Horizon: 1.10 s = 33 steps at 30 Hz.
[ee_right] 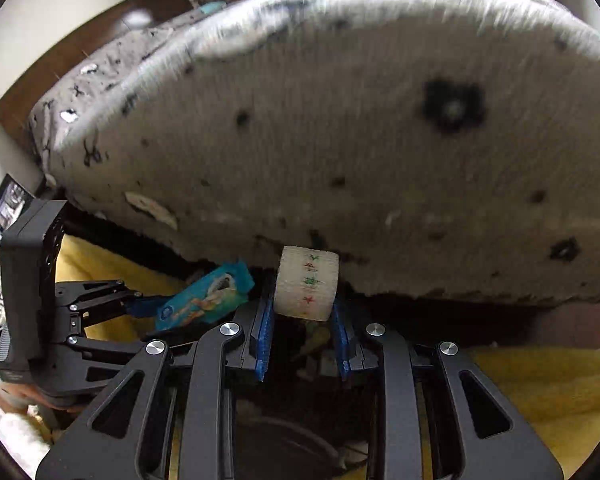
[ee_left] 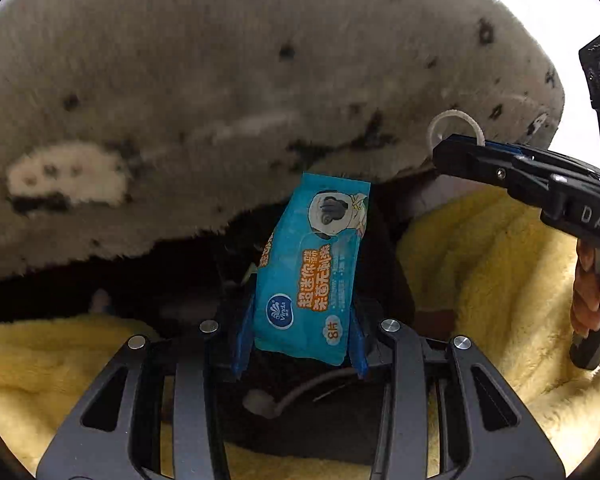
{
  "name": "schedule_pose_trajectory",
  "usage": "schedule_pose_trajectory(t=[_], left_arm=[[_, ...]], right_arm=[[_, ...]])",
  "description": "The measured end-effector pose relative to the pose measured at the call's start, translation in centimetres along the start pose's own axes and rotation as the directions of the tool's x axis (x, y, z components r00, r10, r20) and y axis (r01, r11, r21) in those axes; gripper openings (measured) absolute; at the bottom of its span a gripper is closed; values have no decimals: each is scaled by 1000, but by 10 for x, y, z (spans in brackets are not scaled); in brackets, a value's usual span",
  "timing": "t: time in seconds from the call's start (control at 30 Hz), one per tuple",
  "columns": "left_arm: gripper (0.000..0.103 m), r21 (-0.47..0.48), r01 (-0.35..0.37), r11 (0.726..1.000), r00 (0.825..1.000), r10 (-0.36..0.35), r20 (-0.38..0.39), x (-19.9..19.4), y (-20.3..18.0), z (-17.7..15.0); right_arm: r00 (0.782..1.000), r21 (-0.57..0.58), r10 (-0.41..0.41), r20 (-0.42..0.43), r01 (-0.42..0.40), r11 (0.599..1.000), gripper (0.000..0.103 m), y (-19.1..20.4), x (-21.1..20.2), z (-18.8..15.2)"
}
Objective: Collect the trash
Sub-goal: 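Lower the tape roll and wipes pack below the bed edge and open both tools over the bin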
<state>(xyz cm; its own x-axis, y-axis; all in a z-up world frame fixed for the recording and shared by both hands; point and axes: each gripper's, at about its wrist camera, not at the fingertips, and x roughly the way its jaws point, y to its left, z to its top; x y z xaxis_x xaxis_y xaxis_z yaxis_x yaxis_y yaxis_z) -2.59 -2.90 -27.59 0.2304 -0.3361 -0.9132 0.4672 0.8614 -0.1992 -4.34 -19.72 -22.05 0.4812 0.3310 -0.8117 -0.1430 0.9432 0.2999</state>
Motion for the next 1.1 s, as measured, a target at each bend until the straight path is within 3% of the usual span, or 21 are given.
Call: schedule_pose_trajectory(t=[0.43,0.77,0.87,1.03,1.1], left_arm=[[37,-65,43,997,985,-53,-167,50,15,-11],[38,-43,45,998,980,-52,-194,59,10,-12],[50,-45,37,998,982,-45,-185,56,11,-11],[60,-40,15,999,986,-22,-165,48,12,-7],[72,-37,-1,999,988,-5,-152,42,12,-4]], right_arm=[[990,41,9,-142,-3,999,26,-10,43,-13],[975,59,3,-220,10,998,28,-13,69,-14],[976,64,1,-217,13,998,48,-16,71,-15],[981,91,-7,-192,25,996,58,-22,66,-13],[985,106,-21,-169,39,994,72,-26,59,-11]])
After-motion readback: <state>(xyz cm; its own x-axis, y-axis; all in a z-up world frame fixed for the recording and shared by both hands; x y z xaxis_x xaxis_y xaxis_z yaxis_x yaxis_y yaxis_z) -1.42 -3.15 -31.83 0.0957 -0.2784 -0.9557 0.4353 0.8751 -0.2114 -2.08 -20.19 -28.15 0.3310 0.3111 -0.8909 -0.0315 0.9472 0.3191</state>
